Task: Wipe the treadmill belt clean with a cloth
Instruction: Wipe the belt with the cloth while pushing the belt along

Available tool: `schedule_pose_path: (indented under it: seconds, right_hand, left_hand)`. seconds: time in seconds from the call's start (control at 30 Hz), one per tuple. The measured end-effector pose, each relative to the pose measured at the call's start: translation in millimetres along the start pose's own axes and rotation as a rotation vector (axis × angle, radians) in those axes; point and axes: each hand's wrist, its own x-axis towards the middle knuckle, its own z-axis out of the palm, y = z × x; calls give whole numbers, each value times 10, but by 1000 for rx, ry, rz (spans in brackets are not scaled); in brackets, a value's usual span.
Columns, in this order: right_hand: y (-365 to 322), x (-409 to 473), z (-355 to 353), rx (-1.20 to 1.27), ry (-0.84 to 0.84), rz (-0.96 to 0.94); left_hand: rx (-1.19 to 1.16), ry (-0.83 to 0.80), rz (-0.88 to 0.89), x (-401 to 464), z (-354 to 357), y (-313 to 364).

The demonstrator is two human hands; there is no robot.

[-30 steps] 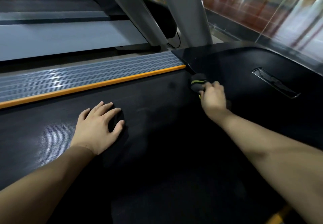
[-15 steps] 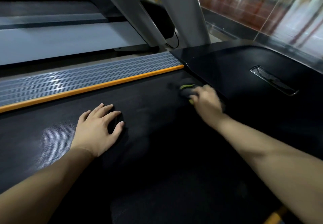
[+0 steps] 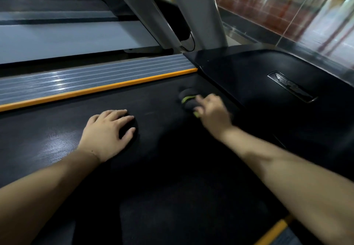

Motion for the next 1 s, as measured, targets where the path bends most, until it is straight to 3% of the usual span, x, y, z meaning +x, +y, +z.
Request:
schedule_pose_path:
  seconds: [0.1,0.2,0.3,0.4,0.5,0.63,0.73,0.83,0.9,1.0]
  right_hand:
    - [531,163,-87,-93,-16,269]
    - [272,80,-154,-55,8,401]
    - [-461,-145,-98,55,63,195]
    - [-1118,-405,-136,137,-154,-34]
    - [-784,-306,-128,121,-141,-87]
    - [408,-76,-210,-83,-63,245]
    - [455,-127,-154,-80,-3,439]
    - [-305,-247,2,-42,-14,233]
    - [-901,-430,-51,36,-134,69]
    - [-1002,-436,-242,143,-233,-101]
  left_hand:
    - [-18,-82,-22,-74,-40,229]
    - [-31,-208,-42,-141,-71,399]
    - [-13,-302,-87,-181,-157,502]
    - [-14,-350,-160,-251,-198,604]
    - [-21,-349,-179,-294,-264,705]
    - [-25,-456,-198,-255,-328,754]
    - [-59,-534,-252,-240,-294,810]
    - [-48,-546,-277,-208,-292,874]
    - [-48,-560,-284,-195,-313,897]
    - [-42,-574,-284,-195,-321,898]
